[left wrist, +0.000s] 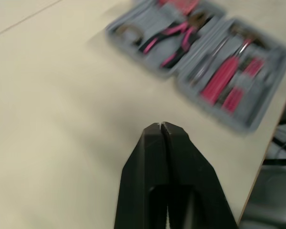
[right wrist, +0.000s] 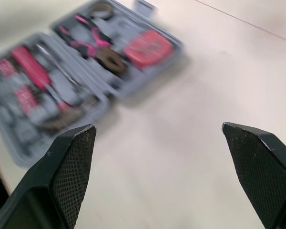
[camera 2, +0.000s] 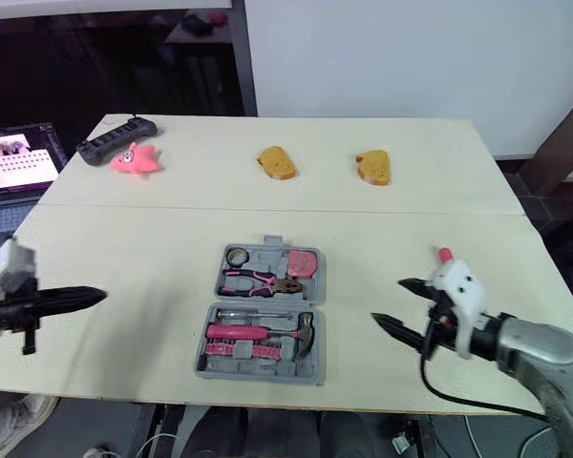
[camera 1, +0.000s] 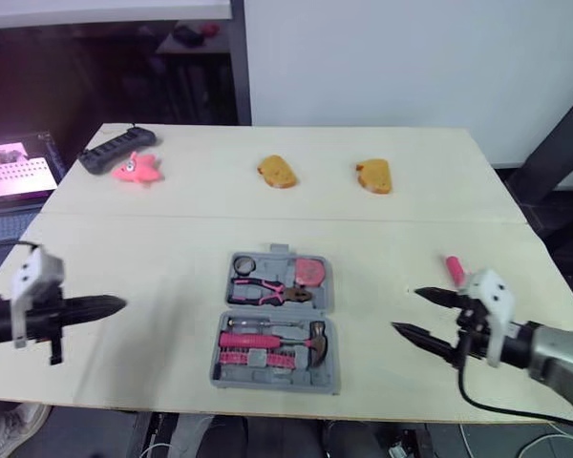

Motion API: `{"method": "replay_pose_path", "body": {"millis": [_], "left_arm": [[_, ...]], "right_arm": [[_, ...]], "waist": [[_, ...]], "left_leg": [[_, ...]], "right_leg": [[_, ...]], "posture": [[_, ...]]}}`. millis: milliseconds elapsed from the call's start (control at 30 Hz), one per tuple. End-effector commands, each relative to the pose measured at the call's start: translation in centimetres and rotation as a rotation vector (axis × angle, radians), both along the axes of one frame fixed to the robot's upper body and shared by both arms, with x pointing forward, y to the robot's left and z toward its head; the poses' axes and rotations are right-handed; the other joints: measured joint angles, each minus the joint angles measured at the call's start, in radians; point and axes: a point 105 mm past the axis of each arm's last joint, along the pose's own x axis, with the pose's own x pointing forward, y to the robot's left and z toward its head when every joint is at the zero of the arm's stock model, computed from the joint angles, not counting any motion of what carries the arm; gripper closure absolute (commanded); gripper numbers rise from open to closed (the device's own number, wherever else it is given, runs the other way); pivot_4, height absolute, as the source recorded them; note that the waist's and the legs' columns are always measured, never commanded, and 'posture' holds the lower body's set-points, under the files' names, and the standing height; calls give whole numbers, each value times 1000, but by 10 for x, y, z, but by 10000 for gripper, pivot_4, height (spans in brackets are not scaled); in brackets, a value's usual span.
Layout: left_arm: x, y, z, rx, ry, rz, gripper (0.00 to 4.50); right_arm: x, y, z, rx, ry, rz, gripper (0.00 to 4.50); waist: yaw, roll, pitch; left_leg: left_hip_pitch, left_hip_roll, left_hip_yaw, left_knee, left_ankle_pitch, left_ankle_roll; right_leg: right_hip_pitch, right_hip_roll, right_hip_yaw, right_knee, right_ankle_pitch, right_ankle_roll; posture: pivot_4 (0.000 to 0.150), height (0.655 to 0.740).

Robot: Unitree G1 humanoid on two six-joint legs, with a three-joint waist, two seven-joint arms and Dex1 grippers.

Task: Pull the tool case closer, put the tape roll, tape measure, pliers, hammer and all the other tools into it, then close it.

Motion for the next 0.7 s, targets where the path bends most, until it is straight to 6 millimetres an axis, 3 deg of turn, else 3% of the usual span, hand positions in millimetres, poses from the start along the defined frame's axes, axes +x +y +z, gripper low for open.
{"method": "replay_pose_path", "body": {"millis": [33, 133, 200, 700], "left_arm": [[-13, 43, 0, 97, -31, 103, 26407], [-21, 70, -8, 115, -42, 197, 12229], [-24, 77, -12, 125, -44, 223, 1576], [-22, 72, -20, 85, -79, 237, 670]], "right_arm": [[-5, -47, 4, -60, -33, -105, 0], [-15, -79, -7, -112, -11, -177, 0], [-18, -90, -7, -116, -18, -204, 0], [-21, -80, -18, -111, 9, -159, 0]], "waist": [[-3, -2, 1], [-7, -2, 1], [-9, -2, 1], [-30, -1, 2]], "left_leg": [[0, 0, 0, 0, 0, 0], [0, 0, 1, 0, 0, 0], [0, 0, 1, 0, 0, 0], [1, 0, 1, 0, 0, 0]], "right_leg": [[0, 0, 0, 0, 0, 0], [0, 0, 0, 0, 0, 0], [0, 0, 0, 0, 0, 0], [0, 0, 0, 1, 0, 0]], "posture": [[1500, 7400], [1500, 7400], [1500, 7400], [1500, 7400]]}}
